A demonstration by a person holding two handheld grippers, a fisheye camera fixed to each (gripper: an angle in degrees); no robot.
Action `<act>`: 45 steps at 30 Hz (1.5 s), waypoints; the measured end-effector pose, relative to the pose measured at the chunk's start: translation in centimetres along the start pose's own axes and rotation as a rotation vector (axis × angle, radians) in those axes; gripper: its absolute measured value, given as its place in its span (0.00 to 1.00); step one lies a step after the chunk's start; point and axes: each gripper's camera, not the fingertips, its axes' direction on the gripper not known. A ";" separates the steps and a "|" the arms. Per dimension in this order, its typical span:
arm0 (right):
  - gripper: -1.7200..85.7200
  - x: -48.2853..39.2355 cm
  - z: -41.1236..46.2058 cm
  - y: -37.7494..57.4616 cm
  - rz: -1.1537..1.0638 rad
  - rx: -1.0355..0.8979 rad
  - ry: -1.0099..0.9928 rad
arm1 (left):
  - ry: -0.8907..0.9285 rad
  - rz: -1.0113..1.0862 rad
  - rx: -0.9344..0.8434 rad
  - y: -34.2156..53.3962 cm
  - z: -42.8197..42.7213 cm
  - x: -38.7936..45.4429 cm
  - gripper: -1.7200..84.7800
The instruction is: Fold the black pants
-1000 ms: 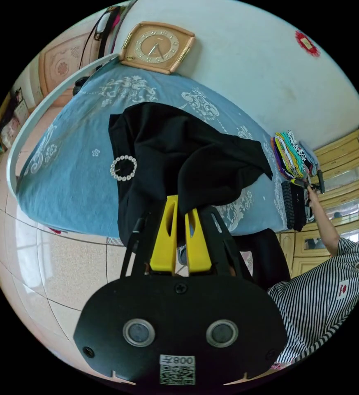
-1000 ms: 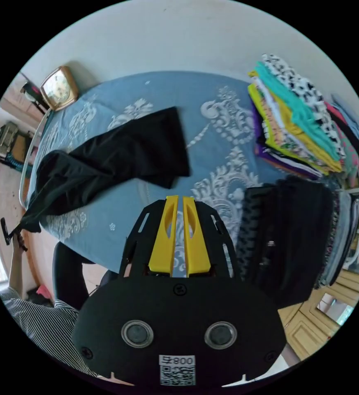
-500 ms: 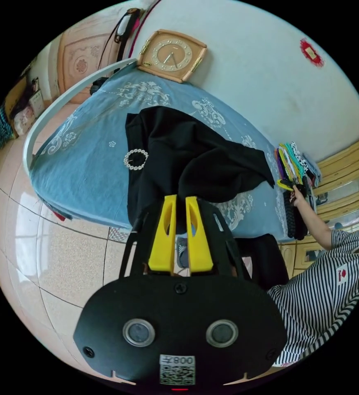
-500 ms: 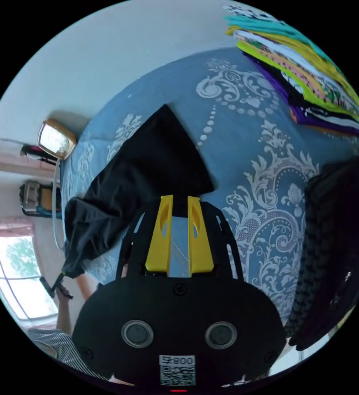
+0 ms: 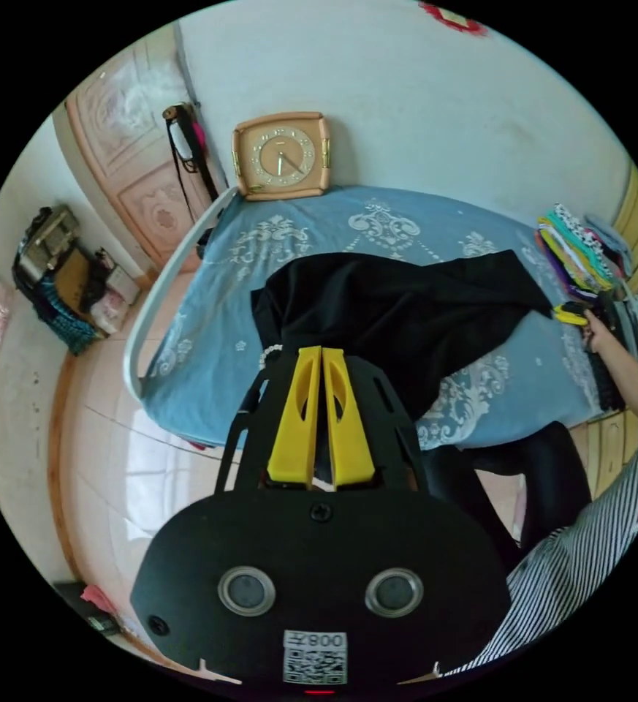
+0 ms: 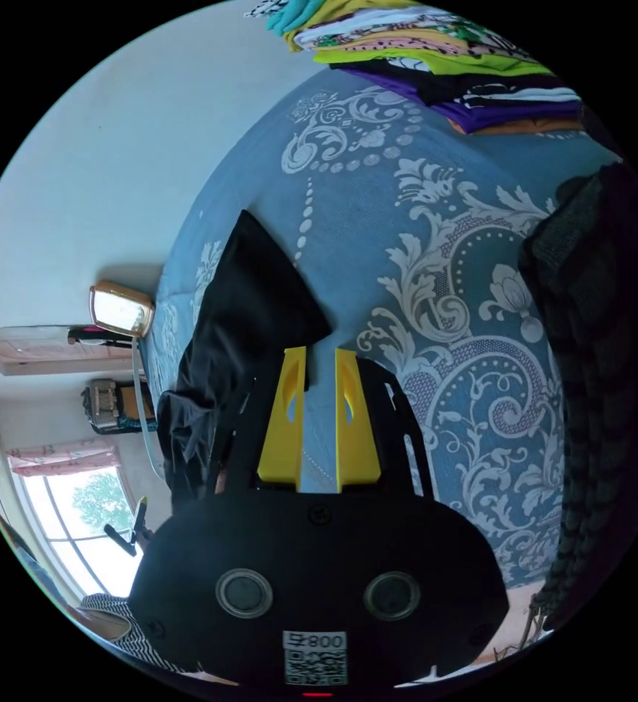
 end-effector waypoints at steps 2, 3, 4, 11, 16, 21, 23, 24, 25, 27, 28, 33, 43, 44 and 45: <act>0.11 2.2 -0.4 -0.2 0.016 0.024 -0.039 | 0.172 0.015 0.017 -0.2 1.7 1.0 0.04; 0.11 2.7 -0.5 -0.2 0.020 0.030 -0.050 | 0.216 0.025 0.026 -0.4 2.3 1.6 0.05; 0.11 3.5 -0.5 -0.4 0.024 0.036 -0.068 | 0.295 0.059 0.035 -1.3 3.8 3.1 0.05; 0.09 8.0 -0.8 -1.4 0.077 0.041 -0.113 | 0.538 0.385 -0.020 -10.6 17.5 19.3 0.09; 0.06 9.2 -0.8 -2.0 0.032 0.003 -0.128 | 0.527 0.533 -0.083 -15.3 24.7 28.9 0.10; 0.04 10.5 -0.8 -2.3 0.029 0.008 -0.149 | 0.451 0.699 -0.167 -16.9 29.7 36.1 0.10; 0.03 11.2 -1.2 -2.2 0.024 0.021 -0.189 | 0.417 0.740 -0.242 -16.7 32.3 38.2 0.07; 0.03 11.4 -1.3 -2.1 0.023 0.022 -0.202 | 0.409 0.732 -0.231 -16.6 32.5 38.3 0.06; 0.03 11.7 -1.6 -2.0 0.017 0.019 -0.233 | 0.429 0.718 -0.227 -16.6 32.6 38.4 0.04; 0.03 11.9 -2.6 -1.6 0.002 0.036 -0.286 | 0.465 0.681 -0.213 -16.5 32.4 38.0 0.03; 0.03 11.9 -3.7 -1.1 -0.013 0.061 -0.321 | 0.490 0.651 -0.184 -16.3 31.8 37.4 0.03; 0.03 10.1 -10.5 2.5 -0.132 0.202 -0.532 | 0.601 0.546 -0.017 -15.3 27.1 33.6 0.02; 0.02 -4.4 -20.9 1.7 -0.442 0.386 -0.568 | 0.635 0.442 0.278 -18.9 20.6 29.0 0.04; 0.02 -6.2 -21.4 1.2 -0.465 0.398 -0.578 | 0.671 0.468 0.265 -18.8 21.1 29.7 0.07; 0.02 -7.0 -21.6 1.0 -0.476 0.400 -0.586 | 0.696 0.486 0.252 -18.7 21.6 30.1 0.08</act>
